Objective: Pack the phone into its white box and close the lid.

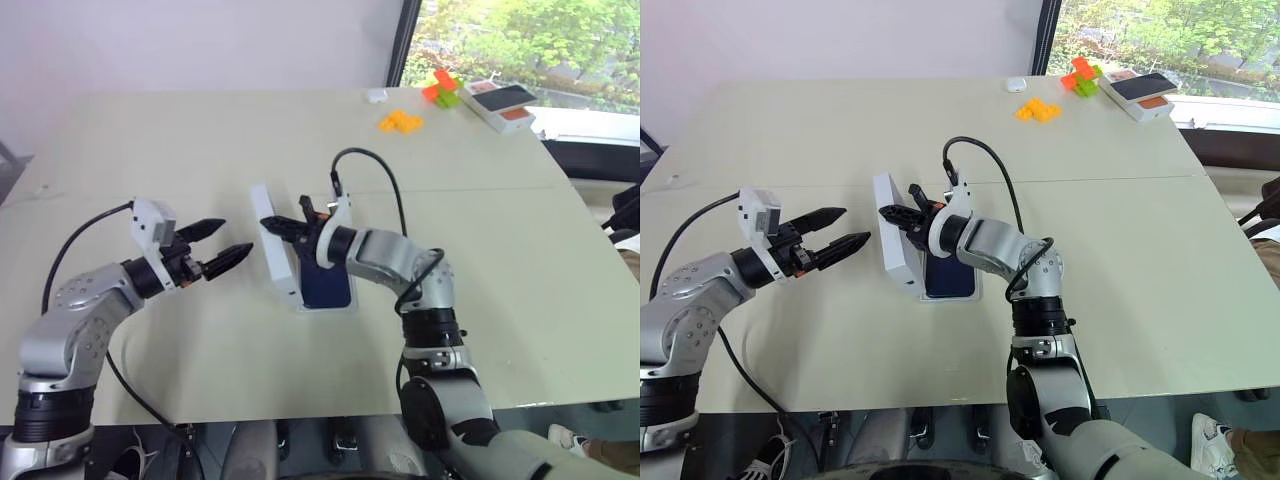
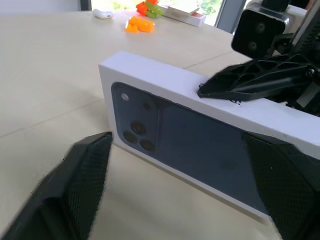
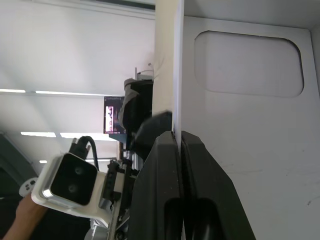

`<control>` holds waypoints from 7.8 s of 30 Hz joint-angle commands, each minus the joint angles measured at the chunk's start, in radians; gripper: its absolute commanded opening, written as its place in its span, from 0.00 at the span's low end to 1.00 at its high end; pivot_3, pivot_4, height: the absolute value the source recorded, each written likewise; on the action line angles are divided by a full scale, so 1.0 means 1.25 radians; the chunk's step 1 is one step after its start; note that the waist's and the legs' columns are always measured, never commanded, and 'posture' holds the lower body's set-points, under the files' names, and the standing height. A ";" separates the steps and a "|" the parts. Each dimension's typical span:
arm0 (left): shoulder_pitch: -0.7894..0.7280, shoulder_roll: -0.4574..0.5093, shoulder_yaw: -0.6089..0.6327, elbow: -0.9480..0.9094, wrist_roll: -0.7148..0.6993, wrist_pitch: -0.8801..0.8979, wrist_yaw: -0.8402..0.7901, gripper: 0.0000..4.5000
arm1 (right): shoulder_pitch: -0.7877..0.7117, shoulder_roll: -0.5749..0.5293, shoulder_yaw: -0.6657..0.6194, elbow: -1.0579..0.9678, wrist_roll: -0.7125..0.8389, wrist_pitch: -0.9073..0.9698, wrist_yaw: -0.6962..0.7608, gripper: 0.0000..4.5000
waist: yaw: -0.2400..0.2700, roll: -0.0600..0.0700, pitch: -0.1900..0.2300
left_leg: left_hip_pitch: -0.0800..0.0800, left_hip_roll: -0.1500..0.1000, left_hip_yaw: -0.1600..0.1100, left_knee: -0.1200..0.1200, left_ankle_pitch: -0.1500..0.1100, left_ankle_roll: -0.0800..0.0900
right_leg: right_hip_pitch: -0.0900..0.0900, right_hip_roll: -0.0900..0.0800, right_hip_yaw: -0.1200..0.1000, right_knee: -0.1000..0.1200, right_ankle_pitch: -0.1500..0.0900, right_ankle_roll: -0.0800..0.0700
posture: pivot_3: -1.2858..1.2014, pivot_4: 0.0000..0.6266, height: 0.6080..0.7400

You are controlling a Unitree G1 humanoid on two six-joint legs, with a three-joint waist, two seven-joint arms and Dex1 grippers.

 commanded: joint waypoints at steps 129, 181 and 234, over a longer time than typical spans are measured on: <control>-0.107 -0.290 -0.223 0.115 0.241 -0.047 0.206 0.00 | 0.068 -0.551 0.319 -0.073 -1.321 -0.649 1.148 0.01 | 0.024 0.001 0.001 | 0.001 0.000 0.001 0.005 -0.001 0.002 | 0.002 0.000 0.000 0.001 0.002 0.002 | 0.52 0.24 0.98; -0.072 -0.279 -0.203 0.028 0.221 0.018 0.214 0.00 | 0.122 -0.630 0.304 -0.162 -1.303 -0.589 1.239 0.01 | 0.023 0.001 0.001 | 0.001 0.000 0.001 0.006 -0.001 0.002 | 0.002 0.000 0.000 0.002 0.003 -0.001 | 0.52 0.24 0.98; -0.030 -0.287 -0.202 -0.032 0.198 0.065 0.235 0.00 | 0.075 -0.616 0.309 -0.201 -1.296 -0.497 1.220 0.01 | 0.024 0.001 0.001 | 0.001 0.000 0.000 0.007 -0.001 0.002 | 0.003 0.000 0.000 0.003 0.002 0.001 | 0.52 0.24 0.98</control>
